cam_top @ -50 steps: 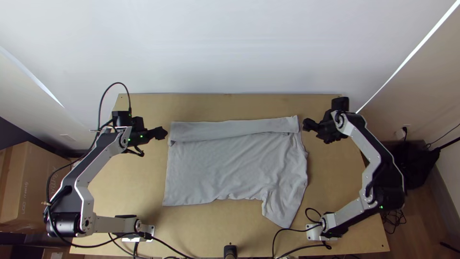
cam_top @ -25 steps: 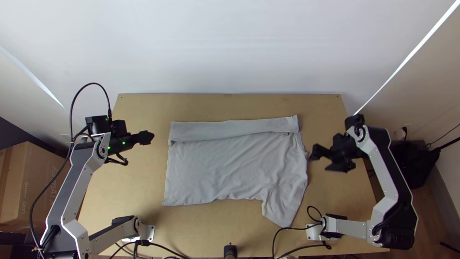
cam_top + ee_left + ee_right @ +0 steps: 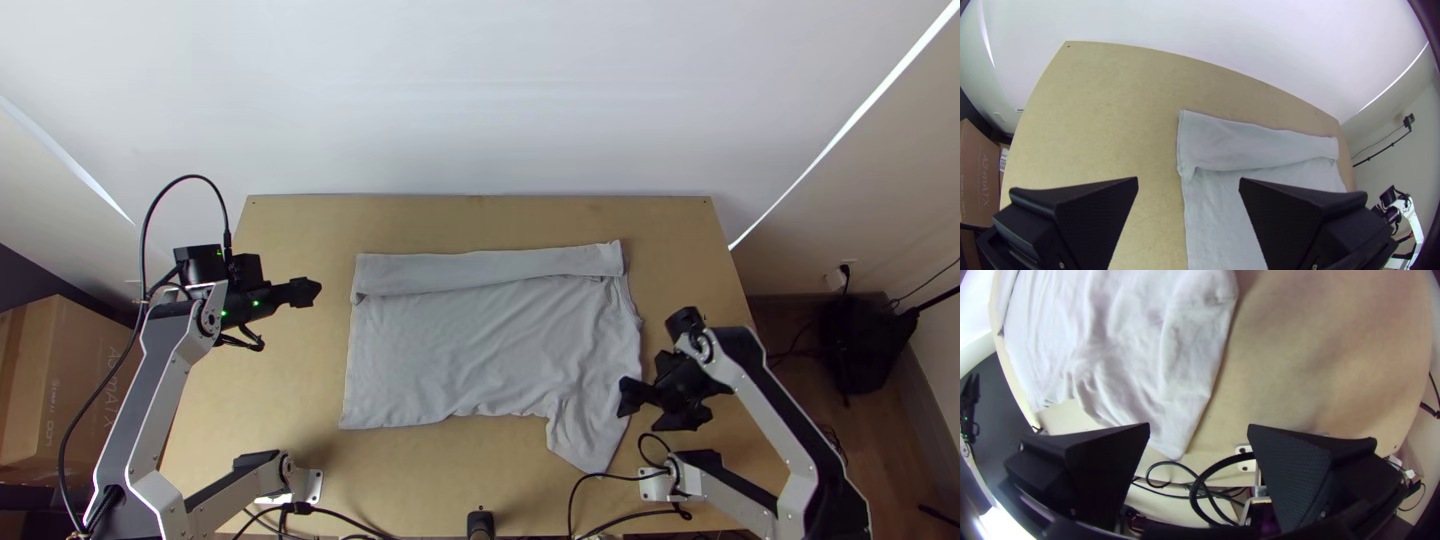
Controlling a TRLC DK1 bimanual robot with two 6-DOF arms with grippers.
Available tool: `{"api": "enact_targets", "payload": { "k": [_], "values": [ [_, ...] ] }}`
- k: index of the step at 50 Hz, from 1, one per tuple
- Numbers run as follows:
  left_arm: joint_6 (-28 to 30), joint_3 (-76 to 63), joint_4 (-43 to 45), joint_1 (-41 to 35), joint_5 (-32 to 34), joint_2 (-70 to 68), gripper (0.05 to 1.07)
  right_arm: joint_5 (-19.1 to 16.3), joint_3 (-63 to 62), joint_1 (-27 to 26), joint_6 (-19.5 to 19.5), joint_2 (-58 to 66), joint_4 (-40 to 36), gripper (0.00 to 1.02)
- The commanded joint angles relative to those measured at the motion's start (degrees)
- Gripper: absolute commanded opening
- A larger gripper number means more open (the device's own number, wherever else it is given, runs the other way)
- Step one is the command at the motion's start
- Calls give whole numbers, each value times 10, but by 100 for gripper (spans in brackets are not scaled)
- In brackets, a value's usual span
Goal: Fold the t-shirt
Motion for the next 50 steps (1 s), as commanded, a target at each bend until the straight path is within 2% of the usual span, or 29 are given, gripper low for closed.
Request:
{"api": "enact_targets", "payload": {
  "k": [1,6,10,17,31,35,39,41,45,50],
  "values": [
    [2,8,-9,-3,6,-15,102,7,-34,74,83,-23,16,89],
    [2,6,-13,-3,5,-19,102,15,-59,127,103,-14,33,89],
    [4,1,-16,1,5,-21,102,22,-70,145,103,1,41,89],
    [7,-7,-17,7,5,-26,102,25,-71,175,102,22,53,67],
    [8,-12,-14,8,5,-21,102,24,-73,257,120,71,90,66],
    [12,-10,-14,6,5,-21,102,24,-72,262,120,86,107,45],
    [24,-7,-22,2,5,-22,102,24,-74,267,116,103,115,32],
    [43,-3,-42,-3,4,-21,102,24,-73,272,114,109,115,26],
    [98,2,-92,-20,-10,-19,102,26,-70,282,101,102,120,2],
    [183,2,-181,-54,-32,-19,102,26,-70,285,92,87,119,2]
  ]
}}
